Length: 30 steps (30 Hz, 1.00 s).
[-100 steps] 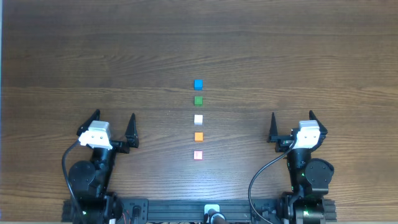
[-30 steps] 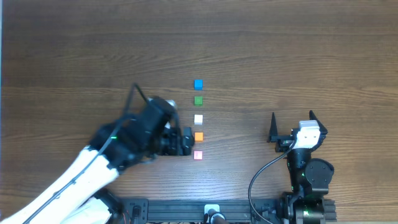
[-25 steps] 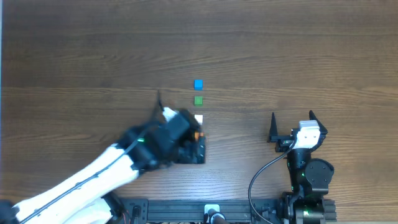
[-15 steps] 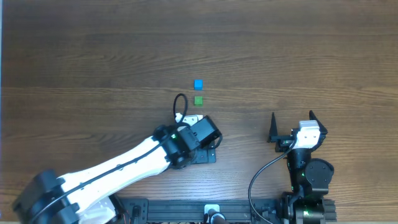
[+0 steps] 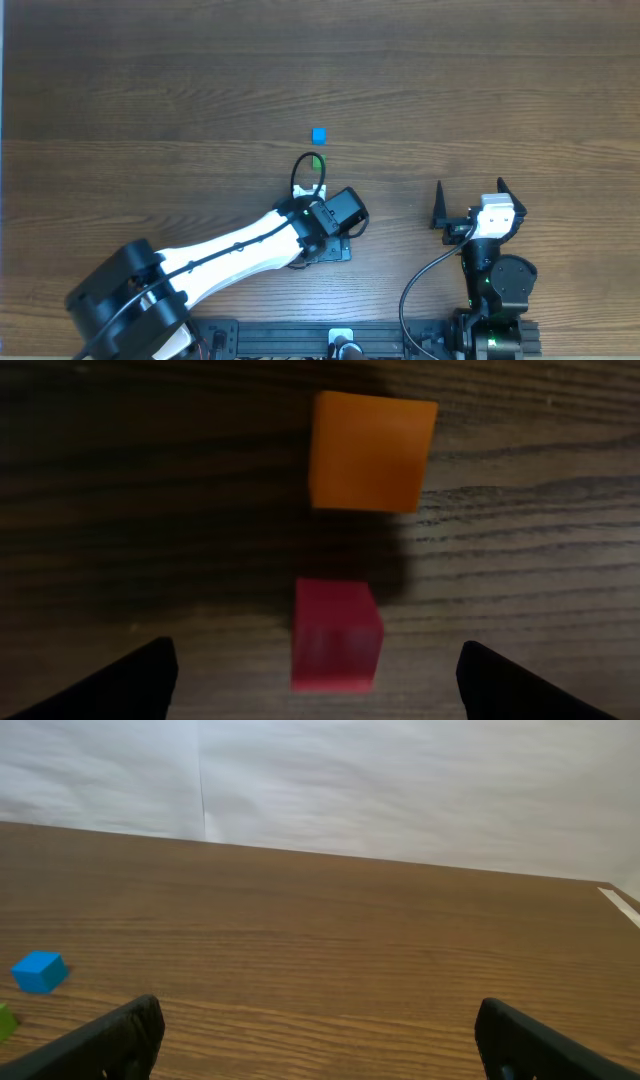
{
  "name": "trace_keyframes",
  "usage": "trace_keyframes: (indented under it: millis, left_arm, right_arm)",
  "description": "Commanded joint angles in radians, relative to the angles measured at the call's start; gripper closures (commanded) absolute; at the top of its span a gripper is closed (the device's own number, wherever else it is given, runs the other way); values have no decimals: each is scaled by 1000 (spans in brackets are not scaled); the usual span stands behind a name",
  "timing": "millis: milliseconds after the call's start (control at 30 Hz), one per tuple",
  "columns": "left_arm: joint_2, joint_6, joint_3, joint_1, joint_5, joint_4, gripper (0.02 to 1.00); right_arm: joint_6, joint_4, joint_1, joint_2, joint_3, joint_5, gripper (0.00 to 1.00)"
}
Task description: Stack Cubes
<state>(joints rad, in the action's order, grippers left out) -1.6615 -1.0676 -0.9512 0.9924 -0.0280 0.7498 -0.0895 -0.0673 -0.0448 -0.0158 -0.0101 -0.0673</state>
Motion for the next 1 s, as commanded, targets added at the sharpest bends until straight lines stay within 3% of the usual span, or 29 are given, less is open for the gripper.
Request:
trace_keyframes:
  millis: [33,467,700,1000]
  left_arm:
    - [-45,17,-10,10,-14,-26,132]
    - [-55,43,-10,20,-23,-36,259]
    - [-56,47,-10,20,-23,-35,419]
    - [-70,66,-10,20,-22,-35,538]
  right_arm:
    - [-5,-4,5,10,5,9,9]
    - [-5,-4,5,10,5,9,7]
    - [-5,-4,5,10,5,9,7]
    - [-5,-4,5,10,5,9,9]
